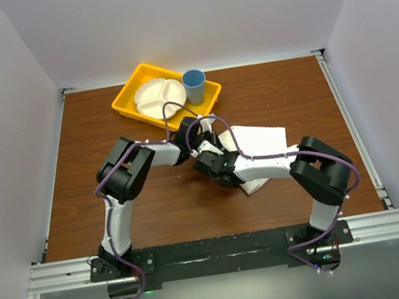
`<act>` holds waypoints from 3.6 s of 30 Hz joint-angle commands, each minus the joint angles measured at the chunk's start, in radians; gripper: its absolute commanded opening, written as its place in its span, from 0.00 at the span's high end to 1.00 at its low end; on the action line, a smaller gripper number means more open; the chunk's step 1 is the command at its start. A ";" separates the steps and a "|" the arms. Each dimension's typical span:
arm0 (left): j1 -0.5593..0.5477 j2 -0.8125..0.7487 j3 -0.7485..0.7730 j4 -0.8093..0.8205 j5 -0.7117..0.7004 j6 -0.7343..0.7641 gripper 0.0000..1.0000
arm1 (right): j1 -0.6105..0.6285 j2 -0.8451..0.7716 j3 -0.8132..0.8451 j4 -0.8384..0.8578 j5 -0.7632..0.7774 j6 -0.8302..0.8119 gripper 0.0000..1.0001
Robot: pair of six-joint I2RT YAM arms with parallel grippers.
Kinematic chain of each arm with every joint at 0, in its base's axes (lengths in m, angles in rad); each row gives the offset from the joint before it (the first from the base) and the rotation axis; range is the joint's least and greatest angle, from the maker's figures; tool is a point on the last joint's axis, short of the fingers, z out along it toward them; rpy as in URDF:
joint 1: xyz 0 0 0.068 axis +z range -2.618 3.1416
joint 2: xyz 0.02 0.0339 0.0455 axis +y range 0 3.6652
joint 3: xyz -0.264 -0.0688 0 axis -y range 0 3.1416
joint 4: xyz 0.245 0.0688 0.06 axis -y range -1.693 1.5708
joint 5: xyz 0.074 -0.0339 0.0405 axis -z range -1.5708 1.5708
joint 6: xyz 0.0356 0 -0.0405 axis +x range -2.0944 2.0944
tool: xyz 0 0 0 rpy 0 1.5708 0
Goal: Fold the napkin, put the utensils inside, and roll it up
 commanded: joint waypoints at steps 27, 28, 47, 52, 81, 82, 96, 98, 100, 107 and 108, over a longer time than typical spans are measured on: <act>0.057 -0.290 0.161 -0.446 -0.137 0.108 0.51 | -0.340 -0.135 -0.295 0.315 -0.947 0.232 1.00; 0.058 -0.310 0.162 -0.455 -0.147 0.105 0.51 | -0.355 -0.131 -0.309 0.337 -0.989 0.244 1.00; 0.041 -0.375 -0.037 -0.599 -0.309 -0.071 0.39 | -0.564 -0.066 -0.544 0.731 -1.319 0.439 1.00; 0.011 -0.293 -0.002 -0.582 -0.318 -0.188 0.36 | -0.564 -0.077 -0.531 0.677 -1.297 0.395 1.00; -0.107 -0.054 0.220 -0.964 -0.595 -0.461 1.00 | -0.425 -0.247 -0.274 0.159 -0.813 0.169 0.76; -0.112 -0.057 0.234 -0.988 -0.605 -0.468 1.00 | -0.382 -0.254 -0.248 0.139 -0.776 0.172 0.71; -0.131 -0.092 0.256 -1.025 -0.599 -0.491 1.00 | -0.072 -0.370 -0.159 0.126 -0.322 0.206 0.38; -0.131 -0.092 0.262 -1.027 -0.592 -0.497 1.00 | -0.050 -0.350 -0.151 0.166 -0.285 0.205 0.38; -0.132 -0.095 0.266 -1.028 -0.588 -0.500 1.00 | -0.017 -0.315 -0.146 0.182 -0.245 0.196 0.39; -0.131 -0.105 0.263 -1.031 -0.579 -0.504 1.00 | 0.006 -0.211 -0.165 0.257 -0.142 0.209 0.40; -0.131 -0.105 0.263 -1.032 -0.577 -0.504 1.00 | 0.010 -0.200 -0.165 0.257 -0.130 0.224 0.40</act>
